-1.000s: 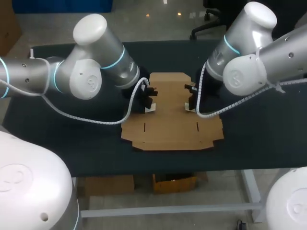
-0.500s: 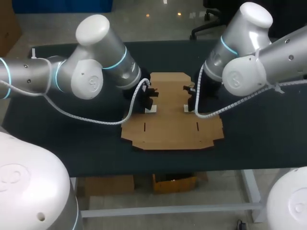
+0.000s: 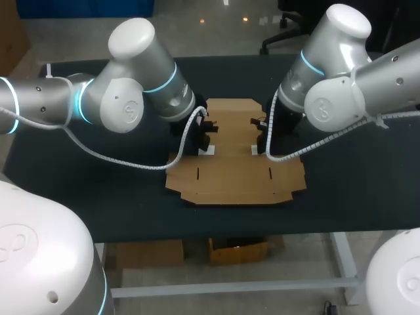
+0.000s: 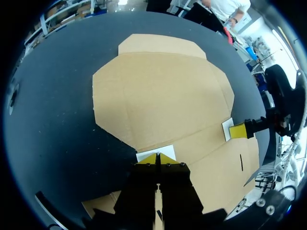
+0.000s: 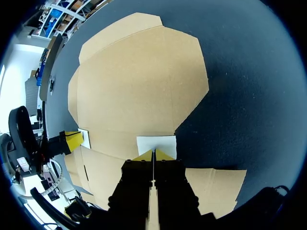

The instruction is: Assemble the packaging by folding the flat box into shape, placing the metal phone stand inside, and closing the box properly

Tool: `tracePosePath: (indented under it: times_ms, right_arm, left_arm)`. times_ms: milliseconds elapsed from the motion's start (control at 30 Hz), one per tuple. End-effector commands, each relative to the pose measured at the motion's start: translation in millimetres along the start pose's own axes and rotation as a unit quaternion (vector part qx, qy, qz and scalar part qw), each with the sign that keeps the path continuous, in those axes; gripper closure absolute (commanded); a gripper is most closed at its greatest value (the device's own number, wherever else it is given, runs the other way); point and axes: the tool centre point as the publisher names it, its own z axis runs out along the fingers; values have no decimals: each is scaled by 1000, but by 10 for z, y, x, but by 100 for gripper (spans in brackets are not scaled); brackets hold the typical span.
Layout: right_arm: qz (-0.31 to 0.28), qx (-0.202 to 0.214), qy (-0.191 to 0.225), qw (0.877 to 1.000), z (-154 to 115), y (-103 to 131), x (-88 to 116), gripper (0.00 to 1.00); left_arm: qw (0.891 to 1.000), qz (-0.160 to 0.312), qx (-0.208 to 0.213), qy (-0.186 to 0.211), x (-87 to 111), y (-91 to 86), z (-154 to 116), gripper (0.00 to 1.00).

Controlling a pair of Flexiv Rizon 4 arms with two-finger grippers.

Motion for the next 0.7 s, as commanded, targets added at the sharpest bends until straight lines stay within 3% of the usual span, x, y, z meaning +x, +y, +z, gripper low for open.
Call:
tracePosePath:
  times_ms: [33, 467, 700]
  right_arm:
    - [1, 6, -1, 1000, 59, 6, -28, 100]
    - [-3, -3, 38, 999, -261, -30, -14, 100]
    - [1, 4, 76, 997, -372, -25, -155, 100]
  left_arm:
    - [1000, -3, -3, -5, 12, 1, 82, 100]
    - [1000, -14, 15, -20, 33, 50, -257, 100]
    - [999, -33, 30, -27, -47, 84, -410, 100]
